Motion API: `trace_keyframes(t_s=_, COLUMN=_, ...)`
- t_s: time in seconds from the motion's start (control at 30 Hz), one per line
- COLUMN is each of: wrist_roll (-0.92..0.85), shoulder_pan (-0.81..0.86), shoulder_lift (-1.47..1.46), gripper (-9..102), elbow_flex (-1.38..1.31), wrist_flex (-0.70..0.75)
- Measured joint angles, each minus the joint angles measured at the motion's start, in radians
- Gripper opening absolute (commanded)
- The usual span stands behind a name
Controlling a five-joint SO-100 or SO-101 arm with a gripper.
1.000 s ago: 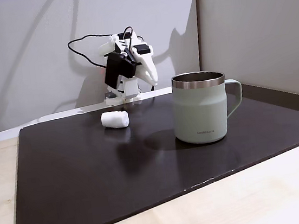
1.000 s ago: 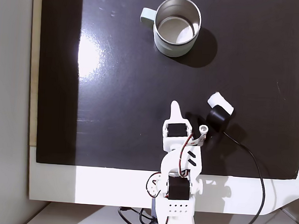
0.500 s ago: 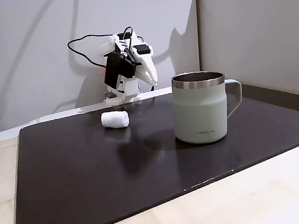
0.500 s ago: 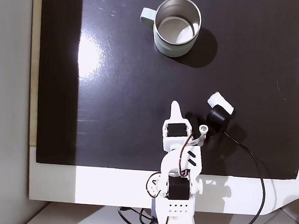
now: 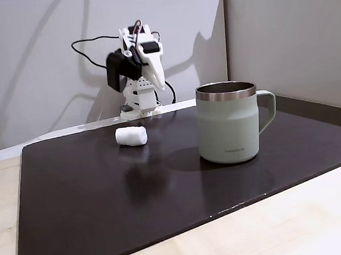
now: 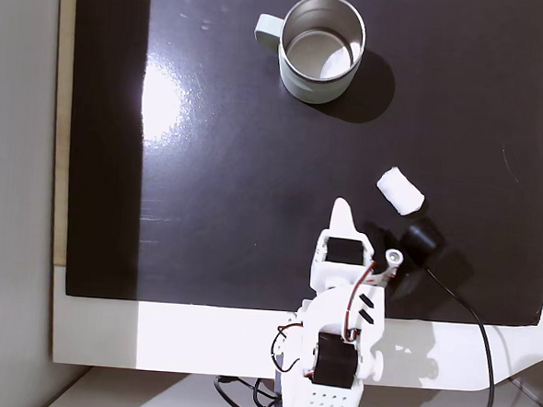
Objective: Grasp a gauze and put it in the cup.
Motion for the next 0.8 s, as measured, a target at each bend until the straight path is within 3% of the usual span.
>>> trace_keyframes(t_s=0.5, wrist_roll=0.075, shoulder_pan=0.239, shoulder_lift=-0.634, gripper=0, elbow_flex=-0.474, wrist_flex=0.091)
trace_keyframes(t_s=0.8, wrist_roll=0.075, shoulder_pan=0.305, shoulder_lift=-0.839, gripper=30, elbow_flex=-0.557, wrist_flex=0.110)
